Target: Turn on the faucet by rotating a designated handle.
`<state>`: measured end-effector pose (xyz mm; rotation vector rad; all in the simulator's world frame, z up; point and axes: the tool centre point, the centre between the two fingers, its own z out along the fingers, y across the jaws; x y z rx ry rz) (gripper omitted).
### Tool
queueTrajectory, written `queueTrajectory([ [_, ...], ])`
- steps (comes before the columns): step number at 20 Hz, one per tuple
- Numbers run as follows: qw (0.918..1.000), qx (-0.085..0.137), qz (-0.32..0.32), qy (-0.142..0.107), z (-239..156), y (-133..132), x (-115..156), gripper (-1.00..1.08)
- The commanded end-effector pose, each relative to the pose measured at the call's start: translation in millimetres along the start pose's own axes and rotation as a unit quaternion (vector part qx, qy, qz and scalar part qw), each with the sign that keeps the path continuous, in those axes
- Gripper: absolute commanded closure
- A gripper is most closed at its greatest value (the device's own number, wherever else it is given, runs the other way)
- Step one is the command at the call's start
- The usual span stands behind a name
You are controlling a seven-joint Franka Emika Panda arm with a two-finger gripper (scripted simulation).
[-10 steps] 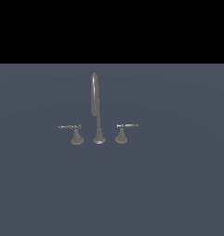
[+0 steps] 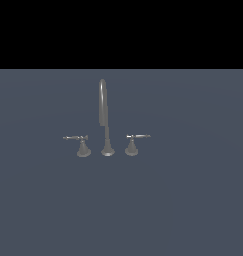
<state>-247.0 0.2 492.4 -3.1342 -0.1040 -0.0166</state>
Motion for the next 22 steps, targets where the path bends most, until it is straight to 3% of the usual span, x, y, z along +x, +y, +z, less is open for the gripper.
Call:
queueTrajectory([
  [1,1.0000,-0.001,-0.002,0.000,0,3,0,1.08],
  [11,0.9995,-0.014,0.027,-0.003,6,7,12,1.08],
  [17,0.9963,-0.038,0.076,-0.007,18,16,33,1.08],
  [22,0.9890,-0.065,0.133,-0.010,34,28,58,1.08],
])
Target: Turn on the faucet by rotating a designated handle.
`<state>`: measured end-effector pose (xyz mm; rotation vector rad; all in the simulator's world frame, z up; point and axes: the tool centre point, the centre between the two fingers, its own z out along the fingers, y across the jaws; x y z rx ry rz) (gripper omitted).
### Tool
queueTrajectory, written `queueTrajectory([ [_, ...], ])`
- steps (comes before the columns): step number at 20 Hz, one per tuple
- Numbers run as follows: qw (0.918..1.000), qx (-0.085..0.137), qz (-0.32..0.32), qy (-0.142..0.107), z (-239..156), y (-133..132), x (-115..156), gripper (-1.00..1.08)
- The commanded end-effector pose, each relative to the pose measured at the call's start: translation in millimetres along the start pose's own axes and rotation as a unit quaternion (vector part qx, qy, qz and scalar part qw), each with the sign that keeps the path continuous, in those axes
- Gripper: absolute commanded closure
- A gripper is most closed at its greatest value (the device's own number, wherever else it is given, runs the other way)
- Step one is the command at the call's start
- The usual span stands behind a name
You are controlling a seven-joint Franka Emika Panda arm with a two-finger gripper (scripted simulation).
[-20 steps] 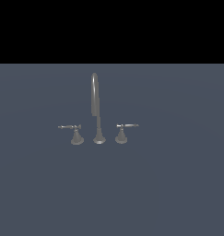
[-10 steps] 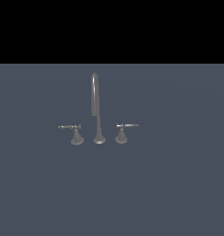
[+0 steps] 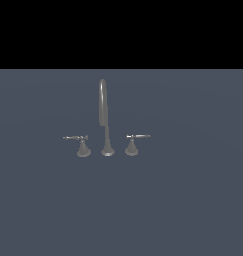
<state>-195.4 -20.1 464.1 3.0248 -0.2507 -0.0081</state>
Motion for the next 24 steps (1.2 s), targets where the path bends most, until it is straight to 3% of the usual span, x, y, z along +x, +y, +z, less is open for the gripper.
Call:
queueTrajectory([
  [1,0.9994,-0.014,0.030,-0.001,10,2,14,1.08],
  [11,0.9873,-0.062,0.146,-0.001,58,10,72,1.08],
  [24,0.9570,-0.094,0.274,0.007,136,18,134,1.08],
])
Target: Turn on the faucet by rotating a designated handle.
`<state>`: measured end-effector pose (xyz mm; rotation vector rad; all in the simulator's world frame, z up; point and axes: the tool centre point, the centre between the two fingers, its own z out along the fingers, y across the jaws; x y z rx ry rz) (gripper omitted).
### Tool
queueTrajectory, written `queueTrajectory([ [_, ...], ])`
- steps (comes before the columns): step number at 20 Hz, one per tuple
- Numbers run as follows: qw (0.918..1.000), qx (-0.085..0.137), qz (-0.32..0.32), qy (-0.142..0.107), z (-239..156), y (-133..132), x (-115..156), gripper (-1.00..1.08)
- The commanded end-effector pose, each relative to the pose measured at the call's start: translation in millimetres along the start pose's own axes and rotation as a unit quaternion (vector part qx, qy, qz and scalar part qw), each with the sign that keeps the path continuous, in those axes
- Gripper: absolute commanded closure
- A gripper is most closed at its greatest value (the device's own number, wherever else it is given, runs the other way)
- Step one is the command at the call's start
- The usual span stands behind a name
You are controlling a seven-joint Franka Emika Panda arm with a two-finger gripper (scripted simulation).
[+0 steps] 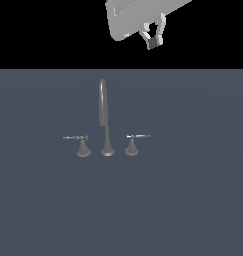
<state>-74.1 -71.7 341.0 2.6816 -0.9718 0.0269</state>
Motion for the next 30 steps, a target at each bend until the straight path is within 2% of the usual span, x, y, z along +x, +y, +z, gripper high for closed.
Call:
queueTrajectory([
  [1,0.9997,-0.003,0.025,0.001,16,-8,9,1.08],
  [9,0.9950,-0.003,0.099,-0.003,69,-32,31,1.08],
  [17,0.9847,0.010,0.173,-0.014,123,-56,46,1.08],
  [24,0.9699,0.031,0.240,-0.031,169,-79,52,1.08],
  [30,0.9515,0.053,0.298,-0.054,206,-99,53,1.08],
])
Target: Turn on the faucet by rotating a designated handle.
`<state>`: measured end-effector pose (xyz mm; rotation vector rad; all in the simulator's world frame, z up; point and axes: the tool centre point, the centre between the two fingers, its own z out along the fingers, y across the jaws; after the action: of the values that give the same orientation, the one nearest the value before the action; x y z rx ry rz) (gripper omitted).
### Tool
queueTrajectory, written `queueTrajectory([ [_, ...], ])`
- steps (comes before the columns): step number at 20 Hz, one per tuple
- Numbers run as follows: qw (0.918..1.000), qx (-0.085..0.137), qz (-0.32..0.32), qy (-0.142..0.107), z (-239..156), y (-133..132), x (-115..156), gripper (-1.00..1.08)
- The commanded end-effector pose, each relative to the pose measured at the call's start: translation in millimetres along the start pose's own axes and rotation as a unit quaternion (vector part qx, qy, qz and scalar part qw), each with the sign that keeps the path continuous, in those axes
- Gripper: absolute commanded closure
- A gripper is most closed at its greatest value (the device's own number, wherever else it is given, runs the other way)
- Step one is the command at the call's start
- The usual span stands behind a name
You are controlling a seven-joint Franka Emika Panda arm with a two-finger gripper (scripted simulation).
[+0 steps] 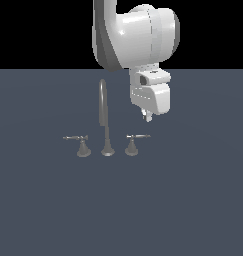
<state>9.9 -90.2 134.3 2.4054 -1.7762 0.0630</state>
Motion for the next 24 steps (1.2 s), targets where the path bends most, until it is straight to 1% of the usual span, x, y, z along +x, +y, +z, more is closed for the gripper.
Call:
queueTrajectory([
  [1,0.9995,0.008,0.027,-0.012,16,-6,-3,1.08],
  [8,0.9949,0.027,0.087,-0.043,47,-19,-11,1.08],
  [13,0.9911,0.035,0.114,-0.059,59,-24,-15,1.08],
  [18,0.9888,0.039,0.127,-0.067,65,-27,-17,1.08],
  [24,0.9887,0.039,0.128,-0.067,65,-27,-17,1.08],
])
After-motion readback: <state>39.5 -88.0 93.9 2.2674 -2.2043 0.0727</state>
